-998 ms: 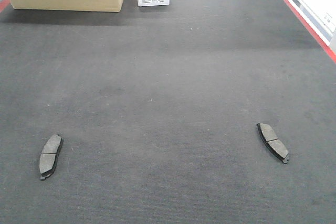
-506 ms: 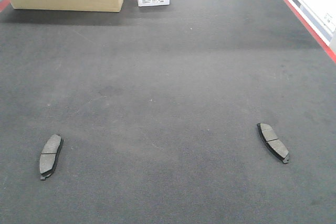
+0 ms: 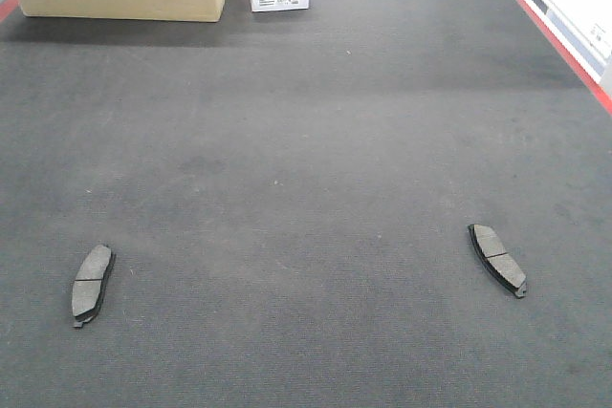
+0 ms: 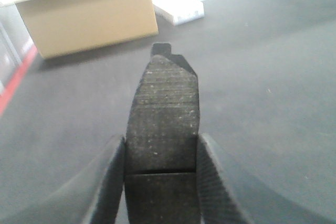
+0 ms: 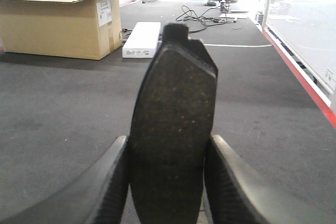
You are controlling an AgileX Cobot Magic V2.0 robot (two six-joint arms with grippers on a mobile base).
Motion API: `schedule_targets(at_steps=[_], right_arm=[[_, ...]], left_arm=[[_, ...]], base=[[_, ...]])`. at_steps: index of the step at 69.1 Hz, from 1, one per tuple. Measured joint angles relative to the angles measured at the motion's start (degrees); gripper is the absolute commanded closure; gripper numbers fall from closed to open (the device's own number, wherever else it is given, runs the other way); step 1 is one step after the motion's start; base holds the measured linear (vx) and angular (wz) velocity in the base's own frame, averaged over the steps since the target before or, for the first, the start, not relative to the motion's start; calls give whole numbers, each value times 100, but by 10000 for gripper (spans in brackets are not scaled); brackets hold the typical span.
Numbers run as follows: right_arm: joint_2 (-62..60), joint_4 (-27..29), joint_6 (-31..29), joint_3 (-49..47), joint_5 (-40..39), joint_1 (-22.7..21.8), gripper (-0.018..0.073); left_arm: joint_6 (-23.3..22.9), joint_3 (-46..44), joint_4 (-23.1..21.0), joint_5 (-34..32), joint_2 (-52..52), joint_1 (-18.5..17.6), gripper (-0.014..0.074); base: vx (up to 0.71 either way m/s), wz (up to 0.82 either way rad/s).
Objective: Move and align brake pads A on conveyor
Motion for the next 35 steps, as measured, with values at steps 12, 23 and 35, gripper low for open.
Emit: schedule_targets(at_steps=[12, 23, 35], right_arm=[[0, 0, 0, 0, 0, 0, 561], [0, 0, 0, 0, 0, 0, 561], [0, 0, 0, 0, 0, 0, 561]], left_arm=[[-219, -713, -393, 135, 1431, 0, 603], [-313, -1346, -1018, 108, 2797, 0, 603], [-320, -1556, -1850, -457, 3987, 0, 603]], base=[[0, 0], [0, 0], [0, 0]])
